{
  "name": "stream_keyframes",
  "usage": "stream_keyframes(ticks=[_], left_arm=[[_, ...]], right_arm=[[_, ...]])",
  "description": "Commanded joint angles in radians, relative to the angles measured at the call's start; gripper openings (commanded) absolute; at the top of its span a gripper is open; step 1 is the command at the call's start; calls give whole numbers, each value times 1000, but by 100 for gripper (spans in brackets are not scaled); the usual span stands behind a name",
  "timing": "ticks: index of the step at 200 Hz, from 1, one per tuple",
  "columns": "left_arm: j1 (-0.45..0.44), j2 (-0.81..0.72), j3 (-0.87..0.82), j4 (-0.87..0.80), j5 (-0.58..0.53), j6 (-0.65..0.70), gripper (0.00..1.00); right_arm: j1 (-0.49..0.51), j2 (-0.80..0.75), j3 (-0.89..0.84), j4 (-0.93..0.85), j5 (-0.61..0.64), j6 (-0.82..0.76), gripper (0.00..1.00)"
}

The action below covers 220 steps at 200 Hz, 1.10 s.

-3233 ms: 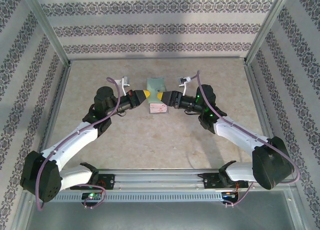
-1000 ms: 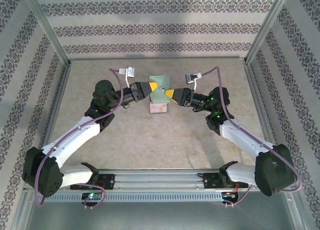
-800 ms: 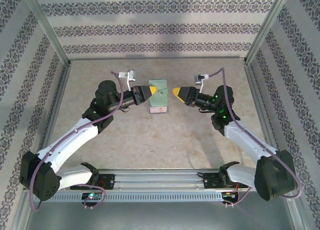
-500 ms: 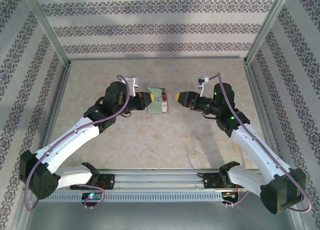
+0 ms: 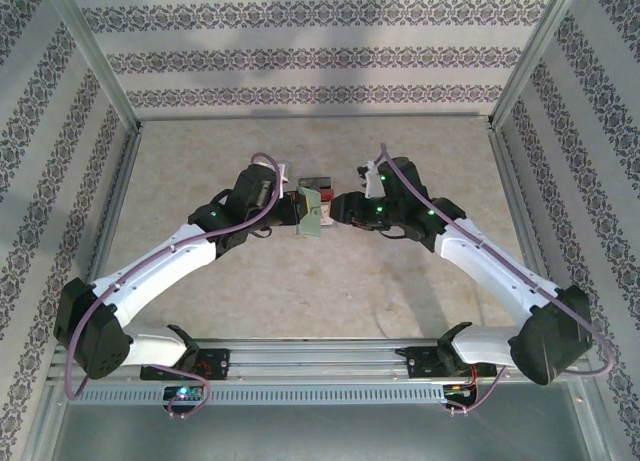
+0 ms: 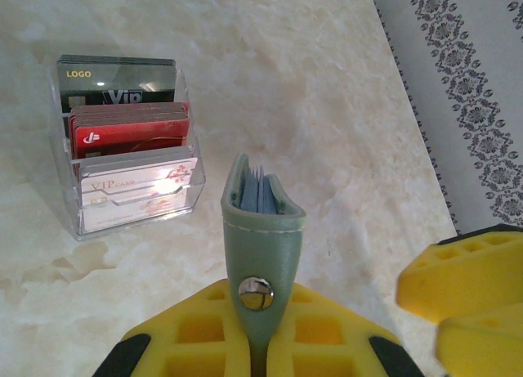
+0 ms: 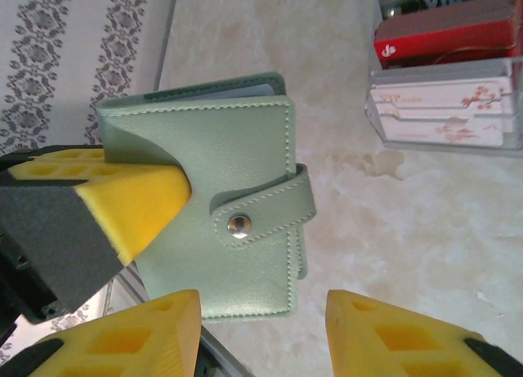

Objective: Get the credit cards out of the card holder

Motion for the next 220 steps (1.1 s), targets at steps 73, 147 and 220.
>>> stream_keyframes(ticks=[73, 147, 220], left_arm=[[-17, 0, 35, 36, 29, -10, 0], [-18, 13, 35, 67, 57, -27, 0], [-18, 17, 46, 70, 73, -26, 0]], right_arm=[[77, 116, 94, 23, 45, 26, 41], [89, 158, 116, 33, 41, 12, 41], [88, 184, 133, 13, 131, -15, 33]])
